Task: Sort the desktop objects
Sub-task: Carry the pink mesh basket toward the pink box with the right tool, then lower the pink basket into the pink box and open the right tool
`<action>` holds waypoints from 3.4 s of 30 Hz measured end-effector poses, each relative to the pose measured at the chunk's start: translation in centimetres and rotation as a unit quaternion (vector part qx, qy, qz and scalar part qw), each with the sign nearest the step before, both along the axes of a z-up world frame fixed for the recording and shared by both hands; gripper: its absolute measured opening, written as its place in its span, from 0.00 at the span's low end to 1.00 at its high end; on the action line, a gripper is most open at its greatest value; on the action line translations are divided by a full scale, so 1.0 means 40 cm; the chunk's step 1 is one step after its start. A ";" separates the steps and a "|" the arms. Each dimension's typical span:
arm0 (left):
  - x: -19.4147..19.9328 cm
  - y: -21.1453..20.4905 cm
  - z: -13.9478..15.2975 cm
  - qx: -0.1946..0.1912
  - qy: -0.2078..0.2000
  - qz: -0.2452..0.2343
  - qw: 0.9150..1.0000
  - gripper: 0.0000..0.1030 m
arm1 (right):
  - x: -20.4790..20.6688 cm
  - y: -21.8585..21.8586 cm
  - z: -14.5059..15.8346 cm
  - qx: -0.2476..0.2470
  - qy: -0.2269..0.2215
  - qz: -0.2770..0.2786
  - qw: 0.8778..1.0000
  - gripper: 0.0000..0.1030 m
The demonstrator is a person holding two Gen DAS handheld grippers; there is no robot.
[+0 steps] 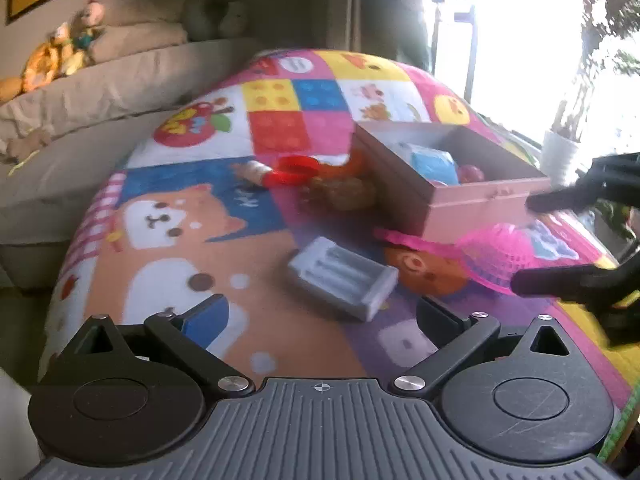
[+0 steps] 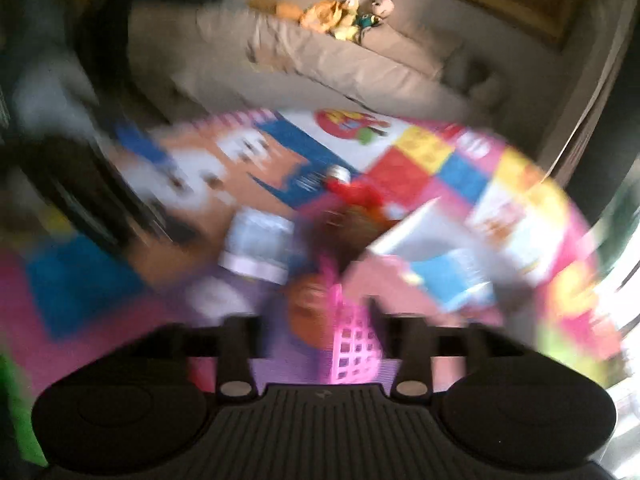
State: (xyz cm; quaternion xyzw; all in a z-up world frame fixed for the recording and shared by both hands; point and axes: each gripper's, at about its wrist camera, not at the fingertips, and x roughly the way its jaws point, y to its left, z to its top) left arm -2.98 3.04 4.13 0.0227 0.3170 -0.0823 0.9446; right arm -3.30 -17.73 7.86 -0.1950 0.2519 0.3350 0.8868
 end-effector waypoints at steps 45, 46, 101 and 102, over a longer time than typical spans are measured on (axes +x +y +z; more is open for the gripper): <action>0.118 0.111 -0.005 -0.003 0.036 0.111 0.993 0.99 | 0.038 -0.050 -0.120 0.107 0.116 -0.085 0.984 1.00; 0.113 0.119 0.002 -0.007 0.031 0.116 0.993 0.99 | 0.025 -0.018 -0.109 0.108 0.120 -0.053 0.985 1.00; 0.359 -0.360 0.176 -0.007 -0.065 -0.083 0.994 0.51 | 0.098 -0.287 0.185 0.053 -0.158 -0.161 0.973 0.61; 0.388 -0.374 0.153 -0.006 -0.055 -0.080 0.995 0.51 | 0.119 -0.287 0.179 0.053 -0.151 -0.163 0.974 0.61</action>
